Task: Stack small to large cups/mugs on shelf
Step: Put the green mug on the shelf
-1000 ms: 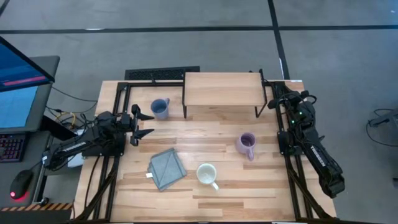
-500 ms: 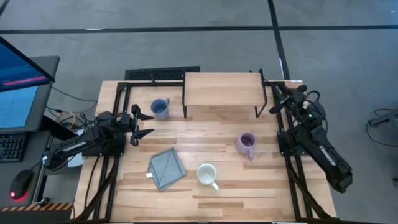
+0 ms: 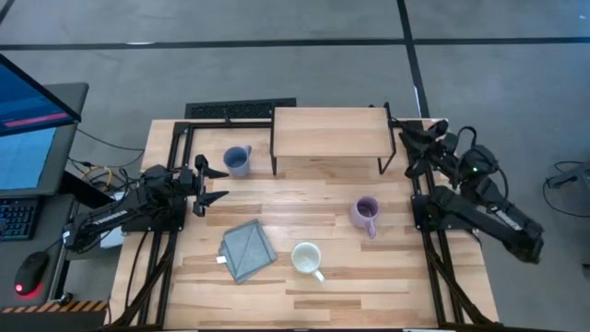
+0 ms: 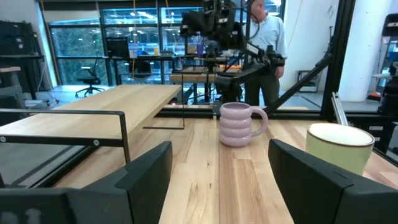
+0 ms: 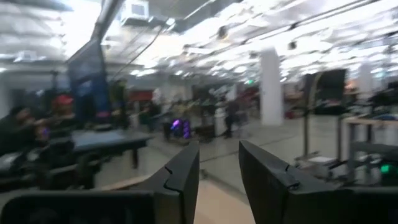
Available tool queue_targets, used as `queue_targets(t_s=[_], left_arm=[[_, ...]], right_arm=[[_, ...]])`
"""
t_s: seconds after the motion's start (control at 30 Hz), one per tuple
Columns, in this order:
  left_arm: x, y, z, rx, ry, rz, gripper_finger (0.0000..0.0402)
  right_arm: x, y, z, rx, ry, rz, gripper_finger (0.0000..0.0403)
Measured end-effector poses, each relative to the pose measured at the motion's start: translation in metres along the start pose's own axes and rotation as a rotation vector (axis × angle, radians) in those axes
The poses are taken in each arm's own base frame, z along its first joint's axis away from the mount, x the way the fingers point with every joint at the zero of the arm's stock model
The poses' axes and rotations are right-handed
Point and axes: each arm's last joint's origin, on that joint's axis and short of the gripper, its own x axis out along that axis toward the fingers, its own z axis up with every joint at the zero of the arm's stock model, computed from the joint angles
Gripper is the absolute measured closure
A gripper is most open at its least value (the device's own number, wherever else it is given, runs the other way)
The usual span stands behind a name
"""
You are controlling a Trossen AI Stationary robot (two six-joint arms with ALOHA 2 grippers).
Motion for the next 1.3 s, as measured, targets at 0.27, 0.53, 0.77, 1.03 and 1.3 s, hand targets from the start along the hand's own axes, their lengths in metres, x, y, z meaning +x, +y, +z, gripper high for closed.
queue_targets(t_s=[0.27,0.53,0.77,1.03,1.3], left_arm=[[0.0,0.0,0.0,0.0,0.0,0.0,0.0145],[0.0,0.0,0.0,0.0,0.0,0.0,0.0145],[0.0,0.0,0.0,0.0,0.0,0.0,0.0145],[0.0,0.0,0.0,0.0,0.0,0.002,0.0145],[0.0,0.001,0.0,0.0,0.0,0.025,0.0145]], right_arm=[[0.038,0.013,0.031,-0.017,0.123,0.151,0.0271],[0.069,0.035,0.052,0.023,0.421,0.288,0.0271],[0.092,0.067,0.061,0.025,0.584,0.361,0.028],[0.099,0.104,0.071,0.115,0.799,0.342,0.028],[0.097,0.149,0.059,0.226,0.959,0.361,0.028]])
